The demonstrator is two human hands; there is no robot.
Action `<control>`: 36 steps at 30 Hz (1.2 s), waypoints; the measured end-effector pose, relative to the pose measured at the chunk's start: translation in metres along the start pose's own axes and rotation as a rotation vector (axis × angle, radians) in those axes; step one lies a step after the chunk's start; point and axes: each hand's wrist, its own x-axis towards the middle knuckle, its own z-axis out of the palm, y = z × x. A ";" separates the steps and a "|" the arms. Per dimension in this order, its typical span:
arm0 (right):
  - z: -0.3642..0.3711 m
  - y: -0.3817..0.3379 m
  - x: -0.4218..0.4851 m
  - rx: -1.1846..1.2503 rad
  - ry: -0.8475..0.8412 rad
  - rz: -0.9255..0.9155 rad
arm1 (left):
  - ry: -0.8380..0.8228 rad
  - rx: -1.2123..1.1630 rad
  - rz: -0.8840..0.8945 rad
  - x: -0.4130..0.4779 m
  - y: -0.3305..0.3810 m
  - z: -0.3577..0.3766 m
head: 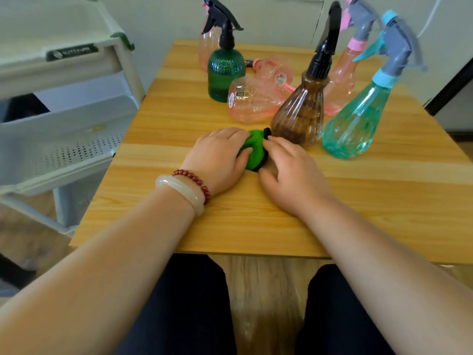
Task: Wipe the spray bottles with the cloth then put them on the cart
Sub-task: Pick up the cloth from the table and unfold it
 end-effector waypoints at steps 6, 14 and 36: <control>-0.006 -0.001 -0.002 0.081 0.016 0.015 | 0.062 -0.063 -0.062 -0.014 -0.009 -0.009; 0.001 -0.017 0.012 0.243 0.084 0.130 | 0.126 -0.170 -0.128 -0.016 -0.007 -0.006; -0.014 -0.011 -0.002 0.725 0.231 0.201 | 0.387 -0.398 -0.056 -0.029 -0.005 -0.003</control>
